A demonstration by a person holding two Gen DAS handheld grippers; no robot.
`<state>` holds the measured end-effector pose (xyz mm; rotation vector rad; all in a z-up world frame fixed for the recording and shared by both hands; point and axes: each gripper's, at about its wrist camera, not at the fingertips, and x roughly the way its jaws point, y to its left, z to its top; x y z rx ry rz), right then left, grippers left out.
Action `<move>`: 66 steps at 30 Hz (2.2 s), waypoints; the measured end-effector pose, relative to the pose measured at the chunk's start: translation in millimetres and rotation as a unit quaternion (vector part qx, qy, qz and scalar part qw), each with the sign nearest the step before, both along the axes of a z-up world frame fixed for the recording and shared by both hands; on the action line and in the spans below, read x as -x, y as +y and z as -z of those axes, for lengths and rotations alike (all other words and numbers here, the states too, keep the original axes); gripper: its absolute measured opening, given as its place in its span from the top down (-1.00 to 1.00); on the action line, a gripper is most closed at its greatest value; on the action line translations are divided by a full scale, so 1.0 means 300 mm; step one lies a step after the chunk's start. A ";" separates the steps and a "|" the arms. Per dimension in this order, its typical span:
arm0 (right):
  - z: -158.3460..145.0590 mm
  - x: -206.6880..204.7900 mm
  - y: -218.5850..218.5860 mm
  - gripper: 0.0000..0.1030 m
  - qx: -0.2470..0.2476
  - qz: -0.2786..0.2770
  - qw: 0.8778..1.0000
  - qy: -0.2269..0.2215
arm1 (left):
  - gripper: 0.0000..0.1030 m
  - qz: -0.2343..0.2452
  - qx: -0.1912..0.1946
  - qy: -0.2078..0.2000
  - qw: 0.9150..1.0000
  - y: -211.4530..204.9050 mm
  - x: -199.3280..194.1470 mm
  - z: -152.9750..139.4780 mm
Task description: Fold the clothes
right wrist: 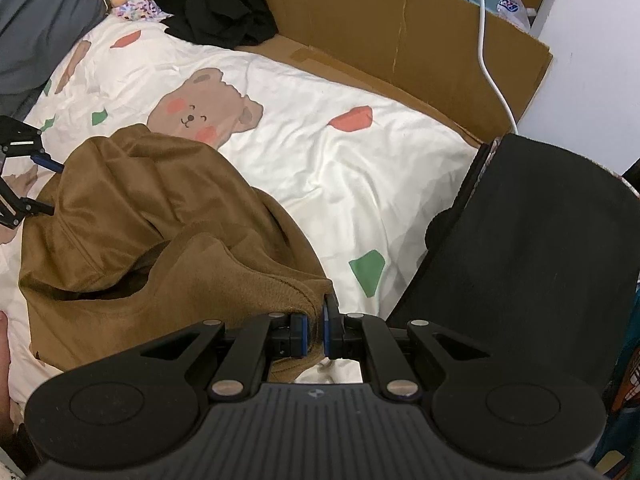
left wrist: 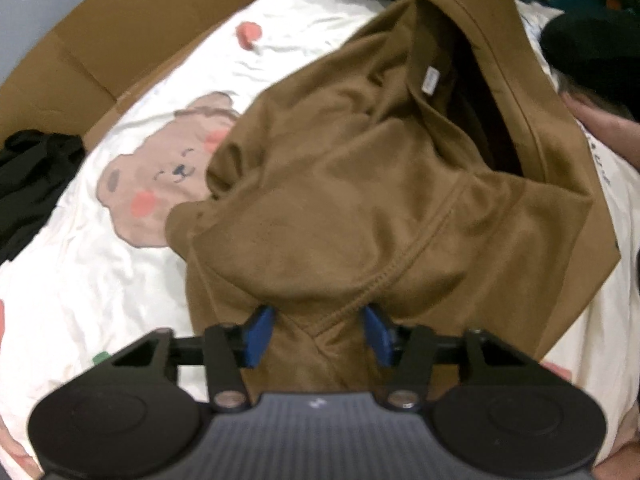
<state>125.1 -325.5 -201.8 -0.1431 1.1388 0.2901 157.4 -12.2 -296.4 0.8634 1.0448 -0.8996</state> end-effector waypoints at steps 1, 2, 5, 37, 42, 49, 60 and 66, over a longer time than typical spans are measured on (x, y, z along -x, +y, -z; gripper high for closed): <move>0.003 -0.001 -0.001 0.86 0.000 0.000 1.000 0.001 | 0.14 0.005 -0.004 0.000 1.000 -0.003 0.003 0.006; 0.006 -0.002 -0.003 0.86 0.000 0.000 1.000 0.002 | 0.16 0.007 -0.005 -0.003 1.000 -0.006 0.005 0.011; 0.014 -0.005 -0.006 0.86 0.000 0.000 1.000 0.004 | 0.35 0.008 -0.002 -0.006 1.000 -0.010 0.006 0.022; -0.395 -0.027 0.053 0.90 0.078 -0.048 0.977 -0.193 | 0.90 -0.235 0.166 -0.222 0.932 0.389 -0.004 -0.816; -0.608 -0.013 0.067 0.91 0.062 -0.043 0.961 -0.266 | 0.90 -0.286 0.244 -0.265 0.888 0.459 0.019 -1.051; -0.886 0.055 0.108 0.91 0.045 -0.050 0.931 -0.359 | 0.90 -0.307 0.309 -0.319 0.842 0.530 0.102 -1.351; -1.234 0.205 0.111 0.91 0.045 -0.061 0.892 -0.446 | 0.90 -0.276 0.383 -0.377 0.797 0.532 0.314 -1.681; -1.423 0.347 0.086 0.91 0.043 -0.053 0.866 -0.496 | 0.90 -0.259 0.420 -0.396 0.774 0.518 0.447 -1.805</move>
